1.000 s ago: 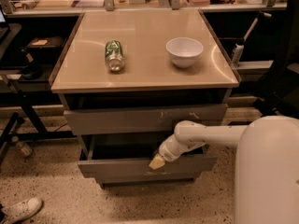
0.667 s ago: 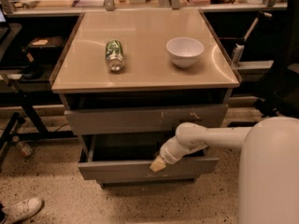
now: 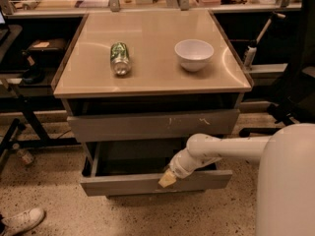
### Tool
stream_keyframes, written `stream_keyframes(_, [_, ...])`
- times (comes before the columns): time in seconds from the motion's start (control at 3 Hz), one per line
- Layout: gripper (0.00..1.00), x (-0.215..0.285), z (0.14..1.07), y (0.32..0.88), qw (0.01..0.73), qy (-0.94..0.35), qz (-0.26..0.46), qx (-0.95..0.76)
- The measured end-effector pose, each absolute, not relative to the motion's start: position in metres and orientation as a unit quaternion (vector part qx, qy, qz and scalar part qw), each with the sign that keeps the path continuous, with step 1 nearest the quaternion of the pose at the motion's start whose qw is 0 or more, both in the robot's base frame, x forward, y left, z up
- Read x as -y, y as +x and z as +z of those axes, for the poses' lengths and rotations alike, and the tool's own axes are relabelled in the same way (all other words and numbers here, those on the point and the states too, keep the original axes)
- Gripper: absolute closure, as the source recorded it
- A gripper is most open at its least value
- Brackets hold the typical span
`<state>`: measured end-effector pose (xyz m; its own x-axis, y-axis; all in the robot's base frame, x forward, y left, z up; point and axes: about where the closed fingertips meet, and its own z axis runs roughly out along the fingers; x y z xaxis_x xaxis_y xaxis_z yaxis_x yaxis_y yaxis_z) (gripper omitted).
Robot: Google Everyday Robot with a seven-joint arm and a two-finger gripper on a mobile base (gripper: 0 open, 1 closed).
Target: Open middle drawer
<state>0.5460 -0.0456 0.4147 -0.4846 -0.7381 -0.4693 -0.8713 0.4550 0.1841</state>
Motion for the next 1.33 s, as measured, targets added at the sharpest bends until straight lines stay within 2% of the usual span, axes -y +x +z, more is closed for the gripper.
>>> stream_keyframes(1.33, [1.00,0.052,0.418,0.511,0.146,-0.458,0.202,-0.853])
